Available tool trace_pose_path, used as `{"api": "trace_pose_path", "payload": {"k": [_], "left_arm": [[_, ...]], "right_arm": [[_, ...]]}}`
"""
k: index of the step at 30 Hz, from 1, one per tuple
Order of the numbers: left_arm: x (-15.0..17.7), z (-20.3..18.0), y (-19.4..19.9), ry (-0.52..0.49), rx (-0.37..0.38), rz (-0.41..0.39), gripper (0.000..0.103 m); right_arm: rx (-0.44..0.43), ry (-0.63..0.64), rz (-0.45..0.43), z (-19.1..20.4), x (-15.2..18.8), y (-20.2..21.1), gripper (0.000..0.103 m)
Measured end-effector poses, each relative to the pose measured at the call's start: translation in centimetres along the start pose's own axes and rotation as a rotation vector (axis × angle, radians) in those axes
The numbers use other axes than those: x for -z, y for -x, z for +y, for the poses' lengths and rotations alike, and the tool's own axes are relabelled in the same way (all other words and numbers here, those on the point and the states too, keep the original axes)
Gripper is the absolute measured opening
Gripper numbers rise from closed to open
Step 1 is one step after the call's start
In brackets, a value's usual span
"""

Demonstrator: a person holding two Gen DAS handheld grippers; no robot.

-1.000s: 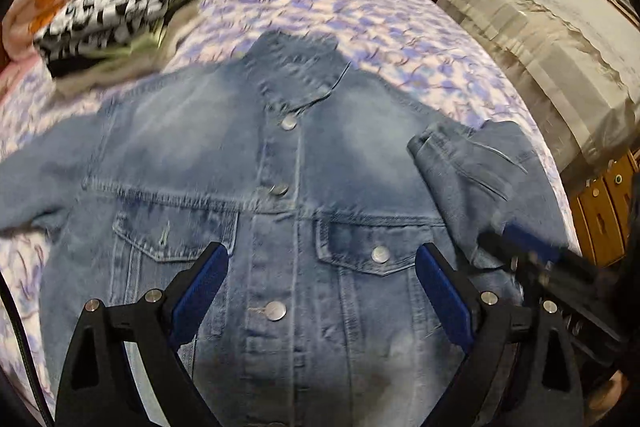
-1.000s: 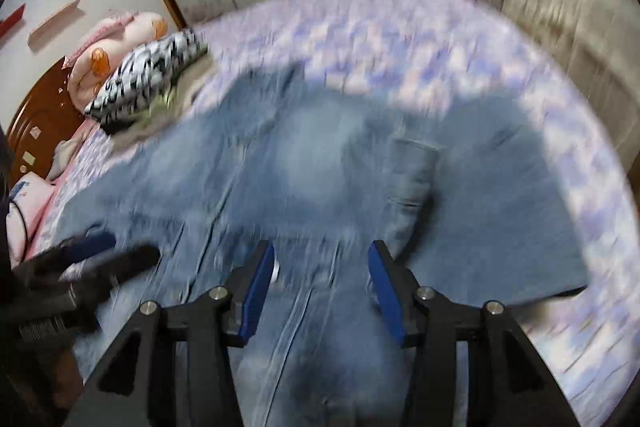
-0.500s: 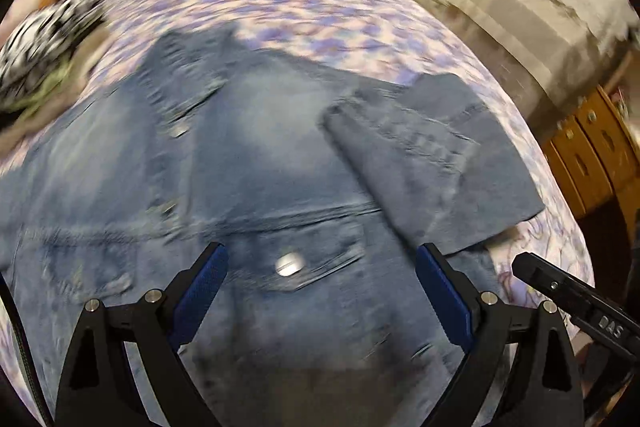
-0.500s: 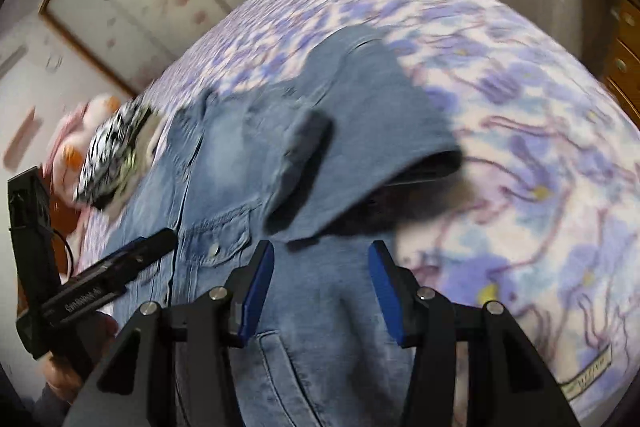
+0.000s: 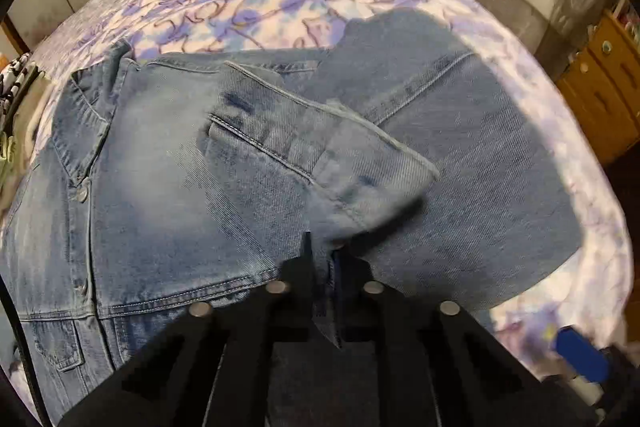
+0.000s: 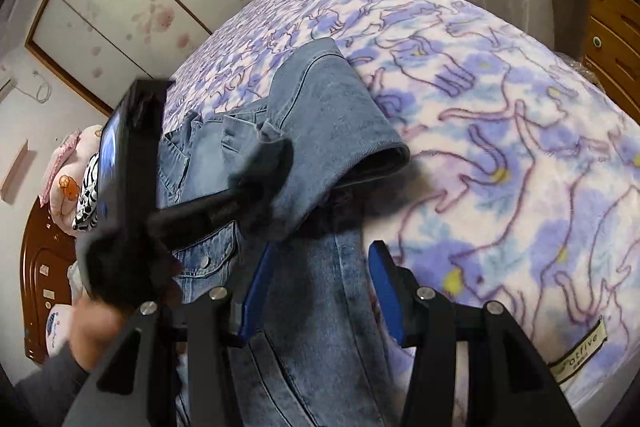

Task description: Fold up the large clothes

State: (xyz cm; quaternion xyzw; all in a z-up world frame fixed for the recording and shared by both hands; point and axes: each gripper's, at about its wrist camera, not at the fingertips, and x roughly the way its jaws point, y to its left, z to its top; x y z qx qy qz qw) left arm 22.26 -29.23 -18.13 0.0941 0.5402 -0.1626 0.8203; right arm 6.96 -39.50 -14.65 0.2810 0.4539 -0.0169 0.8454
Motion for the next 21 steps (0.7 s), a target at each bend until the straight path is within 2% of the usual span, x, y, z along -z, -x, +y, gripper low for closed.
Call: {"api": "trace_pose_path", "payload": {"k": [3,6,10,11,12,13,14,16,18,21], "left_arm": [[-1.1,1.9,4.7,-0.022,-0.025,-0.149,0.004],[-1.3,6.6,10.2,0.012,-0.055,-0.283,0.004],[1.1,14.4,13.6,0.100,-0.150,-0.372,0.005],[2.0,16.3,13.5,0.129,-0.160,-0.363,0.009],[3.1,18.5,12.9,0.165,-0.160,-0.331,0.022],[3.9,20.3,12.1,0.197,-0.156,-0.292,0.046],[4.9,22.0,11.1,0.237,-0.148,-0.246,0.063],[7.4,25.4,9.3,0.332,-0.106,-0.171,0.065],[9.6,28.5,7.7,0.425,-0.030,-0.115,0.065],[11.2,31.7,6.2,0.541,0.069,-0.106,0.065]], "right_arm": [[0.006,0.023,-0.016,0.4,0.1,0.4,0.050],[0.003,0.043,-0.022,1.0,0.3,0.6,0.050],[0.012,0.091,-0.014,2.1,0.9,0.3,0.049],[0.013,0.104,-0.004,2.5,1.1,0.0,0.049],[0.012,0.115,0.008,2.7,1.3,-0.2,0.049],[0.012,0.123,0.016,2.9,1.4,-0.5,0.049],[0.013,0.131,0.027,3.1,1.6,-0.8,0.049],[0.024,0.154,0.046,3.7,1.9,-1.4,0.050],[0.041,0.188,0.058,4.3,2.2,-1.8,0.049],[0.061,0.230,0.072,5.2,2.3,-2.2,0.049]]}}
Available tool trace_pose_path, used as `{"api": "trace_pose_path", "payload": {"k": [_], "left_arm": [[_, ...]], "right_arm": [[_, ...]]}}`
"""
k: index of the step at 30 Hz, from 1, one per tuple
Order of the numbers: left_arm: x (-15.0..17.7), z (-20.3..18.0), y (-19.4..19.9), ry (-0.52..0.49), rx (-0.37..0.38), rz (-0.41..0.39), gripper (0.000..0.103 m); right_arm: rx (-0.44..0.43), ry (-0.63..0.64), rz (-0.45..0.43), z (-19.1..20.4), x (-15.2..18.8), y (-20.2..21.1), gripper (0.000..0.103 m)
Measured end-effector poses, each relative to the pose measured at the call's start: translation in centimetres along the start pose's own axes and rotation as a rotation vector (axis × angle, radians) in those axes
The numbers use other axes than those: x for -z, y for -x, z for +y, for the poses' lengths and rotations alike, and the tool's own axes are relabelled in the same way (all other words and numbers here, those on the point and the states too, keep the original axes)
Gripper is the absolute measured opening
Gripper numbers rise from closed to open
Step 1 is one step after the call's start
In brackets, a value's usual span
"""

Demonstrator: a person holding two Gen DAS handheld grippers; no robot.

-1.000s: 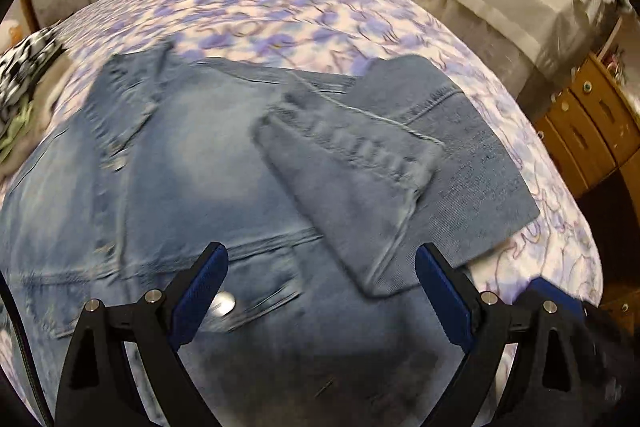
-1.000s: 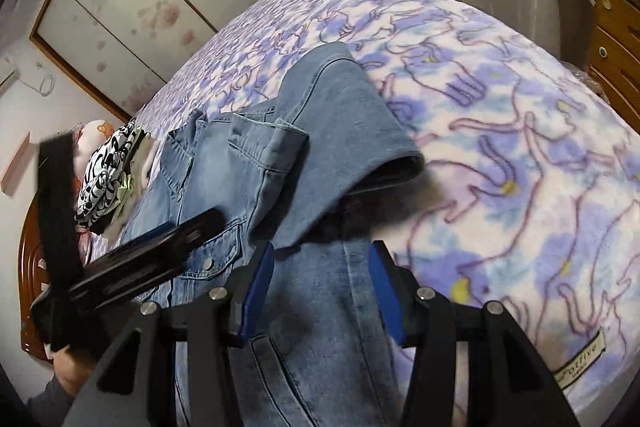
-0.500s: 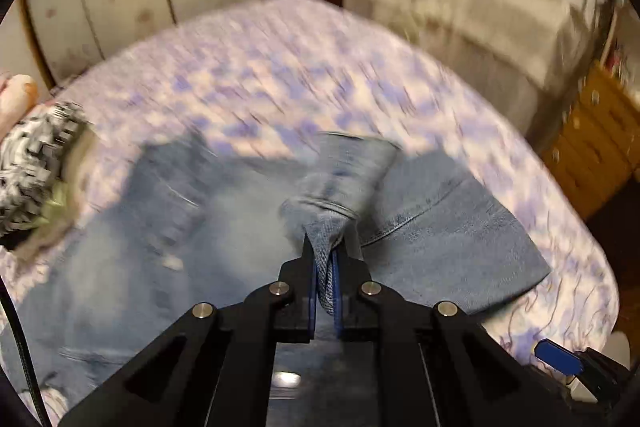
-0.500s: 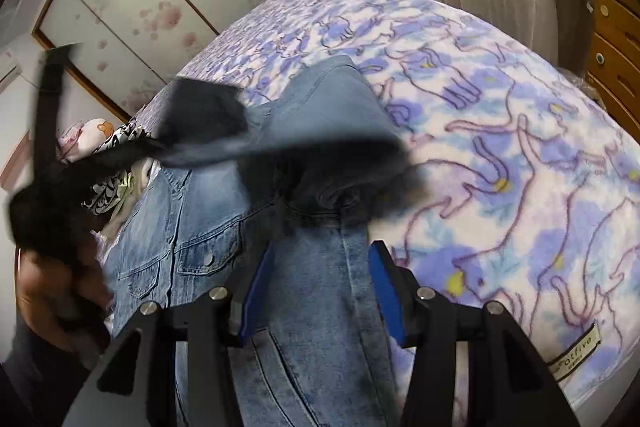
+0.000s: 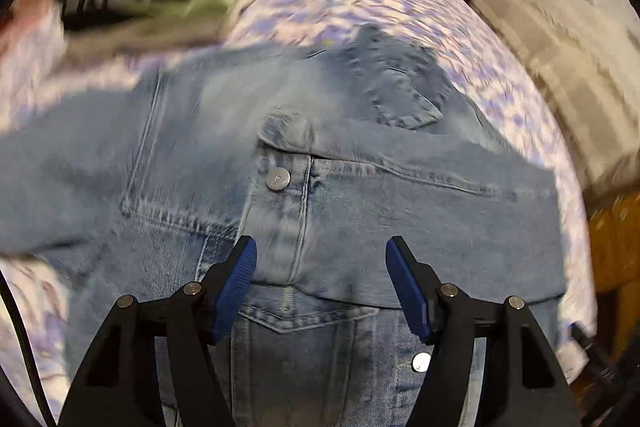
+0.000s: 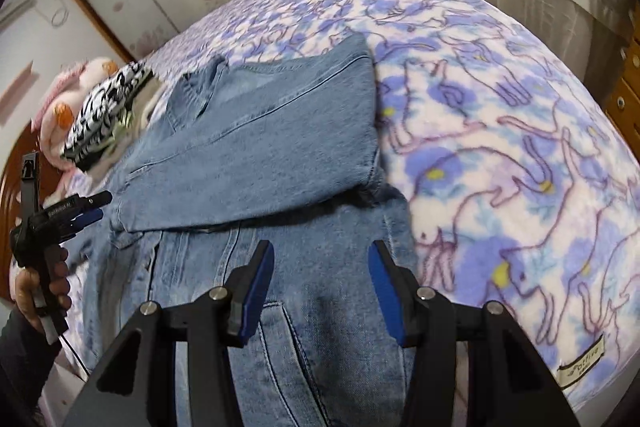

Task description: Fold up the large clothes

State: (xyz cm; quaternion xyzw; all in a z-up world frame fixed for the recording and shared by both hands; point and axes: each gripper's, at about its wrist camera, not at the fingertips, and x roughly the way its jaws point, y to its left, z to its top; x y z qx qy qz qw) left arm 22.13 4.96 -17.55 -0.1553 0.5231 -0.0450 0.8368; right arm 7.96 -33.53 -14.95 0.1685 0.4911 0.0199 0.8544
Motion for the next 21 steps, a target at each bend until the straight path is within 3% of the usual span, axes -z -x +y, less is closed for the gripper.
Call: {"api": "trace_pose_path", "payload": {"k": [4,7,11,15,16,18,21], "left_arm": [[-1.9,2.6,-1.4,0.074,0.086,0.012,0.065],[-2.4,4.0,-2.8,0.084,0.072,0.027,0.065],[-2.5,4.3,-5.9,0.030,0.119,0.139,0.065],[-1.7,2.6,-6.7,-0.110,0.067,0.141,0.062],[-1.6,2.1,-6.7,-0.131,0.039,0.137,0.036],[-1.8,1.0,-6.6,-0.153,0.015,0.140,0.014],[-2.3,-0.6,-4.5,-0.199,0.016,0.056,0.009]], "right_arm": [[0.015,0.030,0.006,0.6,-0.1,-0.1,0.049],[0.035,0.054,0.007,0.8,-0.4,-0.2,0.049],[0.056,0.062,0.021,0.9,-0.8,-0.8,0.049],[0.064,0.060,0.036,1.2,-1.3,-1.7,0.049],[0.067,0.062,0.038,1.3,-1.4,-1.9,0.049],[0.073,0.069,0.042,1.7,-1.6,-2.4,0.049],[0.088,0.092,0.029,2.3,-2.3,-2.6,0.049]]}}
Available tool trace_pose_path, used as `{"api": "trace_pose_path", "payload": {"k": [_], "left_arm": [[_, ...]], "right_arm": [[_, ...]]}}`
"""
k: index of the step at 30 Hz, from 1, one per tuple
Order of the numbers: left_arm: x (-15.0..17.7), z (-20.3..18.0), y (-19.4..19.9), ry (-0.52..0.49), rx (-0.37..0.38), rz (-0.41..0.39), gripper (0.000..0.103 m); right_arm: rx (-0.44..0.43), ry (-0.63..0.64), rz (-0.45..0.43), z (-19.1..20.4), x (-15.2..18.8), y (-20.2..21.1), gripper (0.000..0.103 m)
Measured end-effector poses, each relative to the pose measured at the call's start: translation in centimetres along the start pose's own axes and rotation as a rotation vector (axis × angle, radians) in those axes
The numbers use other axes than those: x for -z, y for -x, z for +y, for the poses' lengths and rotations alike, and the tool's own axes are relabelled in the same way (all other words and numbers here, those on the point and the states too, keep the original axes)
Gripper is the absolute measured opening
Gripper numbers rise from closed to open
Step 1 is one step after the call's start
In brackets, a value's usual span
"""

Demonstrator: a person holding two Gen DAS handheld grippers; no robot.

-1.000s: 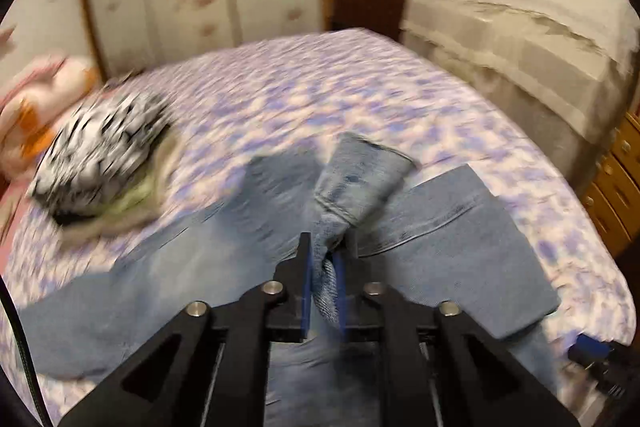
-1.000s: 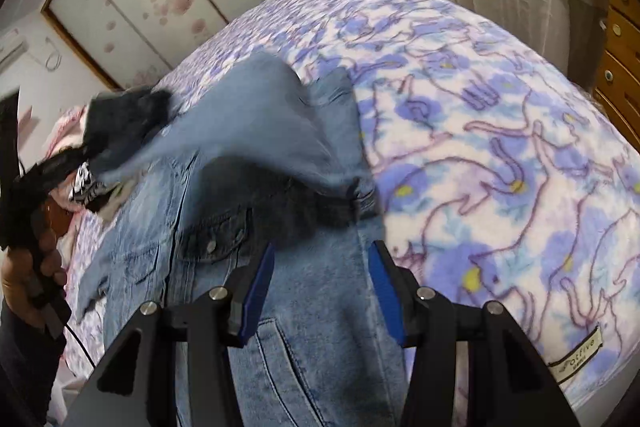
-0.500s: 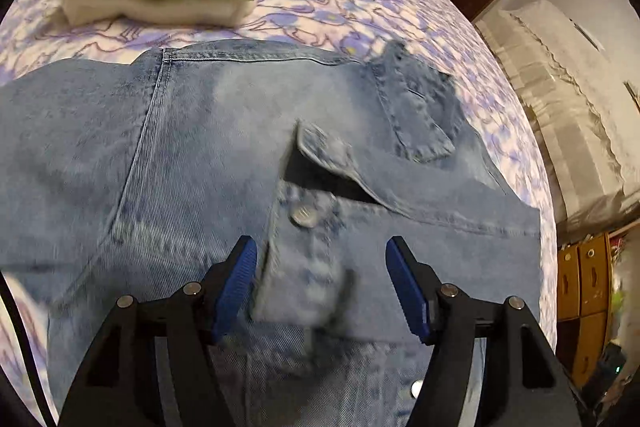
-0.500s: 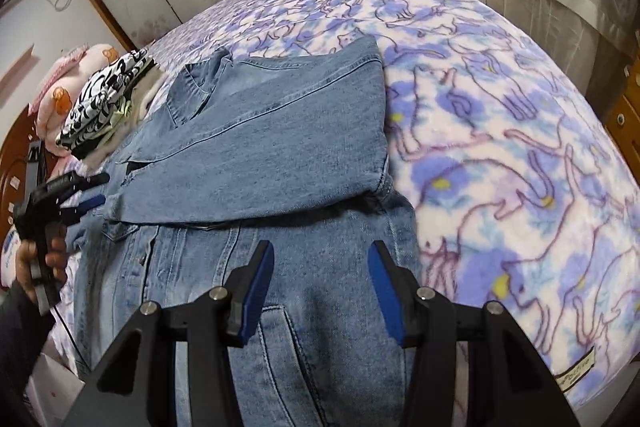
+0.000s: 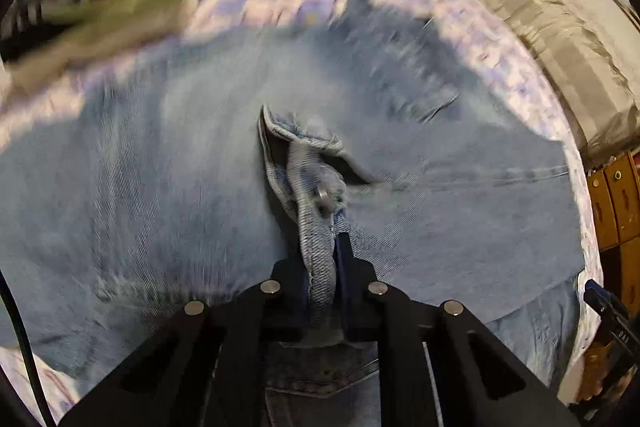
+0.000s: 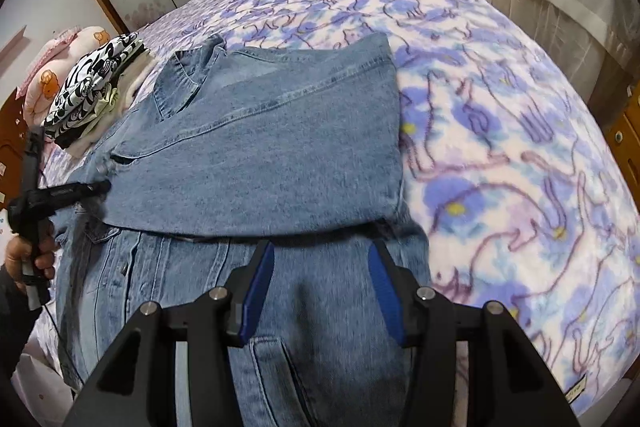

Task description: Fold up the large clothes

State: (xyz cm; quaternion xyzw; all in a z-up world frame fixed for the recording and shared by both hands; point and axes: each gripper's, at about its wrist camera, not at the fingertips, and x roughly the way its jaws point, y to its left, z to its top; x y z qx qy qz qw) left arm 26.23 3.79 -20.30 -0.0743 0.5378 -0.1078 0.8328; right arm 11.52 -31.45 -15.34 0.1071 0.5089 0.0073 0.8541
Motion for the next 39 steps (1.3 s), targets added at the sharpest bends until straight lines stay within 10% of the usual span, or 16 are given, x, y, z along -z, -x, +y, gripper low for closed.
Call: {"api": "trace_pose_path", "payload": {"k": [4,8,22,24,25,32,39], "left_arm": [[-1.9,-0.9,1.8,-0.006,-0.010,-0.127,0.009],[-1.8,0.5,-2.5,0.033,-0.054,0.014,0.016],[1.1,2.2,-1.6,0.111,0.028,0.033,0.031],[1.6,2.1,-0.5,0.108,0.031,0.001,0.022],[1.8,2.0,0.1,0.104,0.031,-0.018,0.020],[4.1,1.4,-0.2,0.105,0.021,0.023,0.026],[1.6,2.3,3.2,0.132,0.113,0.009,0.066]], "right_arm": [[0.040,0.011,-0.049,-0.1,-1.2,0.3,0.049],[0.080,-0.032,-0.063,-1.9,-3.0,-0.7,0.049],[0.019,-0.179,0.042,-5.9,-12.1,-8.9,0.049],[0.008,-0.162,0.073,-5.6,-12.6,-10.2,0.005],[0.024,-0.127,0.055,-5.1,-12.8,-10.0,0.003],[0.087,-0.065,0.030,-5.7,-11.7,-10.8,0.014],[-0.026,-0.089,0.063,-6.1,-9.1,-5.9,0.035]]}}
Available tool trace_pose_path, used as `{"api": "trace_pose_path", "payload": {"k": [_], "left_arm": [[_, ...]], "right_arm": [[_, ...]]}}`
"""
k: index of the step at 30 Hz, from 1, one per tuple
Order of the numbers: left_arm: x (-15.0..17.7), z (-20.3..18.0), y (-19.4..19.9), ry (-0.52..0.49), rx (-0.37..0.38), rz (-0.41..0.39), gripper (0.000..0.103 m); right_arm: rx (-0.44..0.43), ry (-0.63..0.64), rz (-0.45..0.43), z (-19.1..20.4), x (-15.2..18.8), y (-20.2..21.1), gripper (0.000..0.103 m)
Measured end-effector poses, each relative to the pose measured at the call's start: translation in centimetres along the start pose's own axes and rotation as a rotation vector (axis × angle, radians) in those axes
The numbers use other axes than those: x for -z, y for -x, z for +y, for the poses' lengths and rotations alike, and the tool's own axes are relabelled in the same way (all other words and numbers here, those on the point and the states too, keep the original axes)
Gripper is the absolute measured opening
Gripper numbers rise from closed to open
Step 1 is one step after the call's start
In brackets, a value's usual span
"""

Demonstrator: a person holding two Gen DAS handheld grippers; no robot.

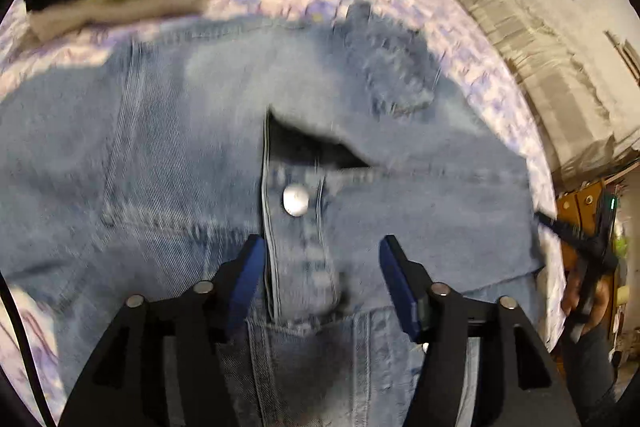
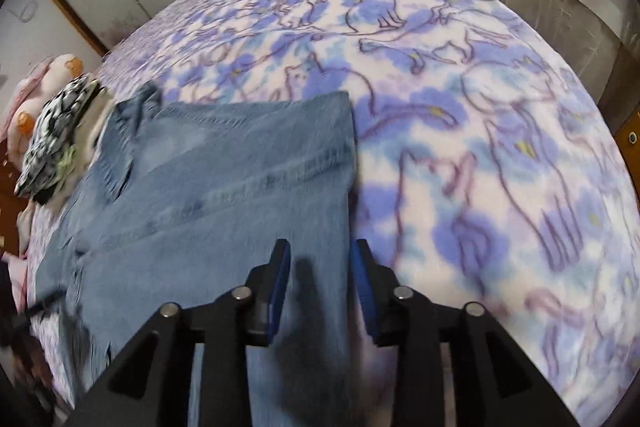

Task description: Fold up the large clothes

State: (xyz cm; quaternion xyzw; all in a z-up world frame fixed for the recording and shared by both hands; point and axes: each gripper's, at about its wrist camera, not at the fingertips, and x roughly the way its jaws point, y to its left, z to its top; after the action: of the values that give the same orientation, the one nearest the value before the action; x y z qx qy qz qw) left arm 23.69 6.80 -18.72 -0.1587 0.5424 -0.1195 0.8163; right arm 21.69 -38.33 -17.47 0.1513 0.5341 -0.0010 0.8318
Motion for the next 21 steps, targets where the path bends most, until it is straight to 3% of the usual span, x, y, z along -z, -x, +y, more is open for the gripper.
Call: {"api": "trace_pose_path", "payload": {"k": [1,4,10,12,13,14,16,18,21], "left_arm": [[-0.7,0.1,0.4,0.009,-0.004,-0.020,0.072],[-3.1,1.2,0.3,0.070,-0.003,-0.040,0.074],[-5.9,2.9,-4.5,0.185,0.008,0.068,0.073],[-5.7,2.6,-5.6,0.163,-0.006,0.097,0.055],[-5.4,2.2,-6.1,0.137,-0.022,0.099,0.037],[-5.1,1.7,-6.1,0.102,-0.050,0.099,0.027],[-4.5,0.5,-5.3,0.004,-0.104,0.046,0.023],[-3.7,-0.1,-4.9,-0.064,-0.142,0.005,0.023],[-2.9,-0.7,-6.1,-0.158,-0.226,0.008,0.024]], "right_arm": [[-0.007,0.006,0.006,0.1,0.5,0.2,0.036],[-0.034,0.015,0.042,0.0,2.3,0.7,0.037],[-0.019,0.029,0.088,0.4,4.4,-0.1,0.037],[-0.020,0.018,0.089,0.2,4.5,-0.4,0.037],[-0.024,0.015,0.085,0.1,4.5,-0.5,0.037],[-0.029,0.015,0.084,0.0,4.6,-0.5,0.035],[-0.017,0.030,0.067,0.0,4.6,-0.2,0.012],[0.019,0.037,0.029,-0.2,4.8,0.2,0.005],[0.027,-0.022,0.051,-1.5,5.3,-1.1,0.005]]}}
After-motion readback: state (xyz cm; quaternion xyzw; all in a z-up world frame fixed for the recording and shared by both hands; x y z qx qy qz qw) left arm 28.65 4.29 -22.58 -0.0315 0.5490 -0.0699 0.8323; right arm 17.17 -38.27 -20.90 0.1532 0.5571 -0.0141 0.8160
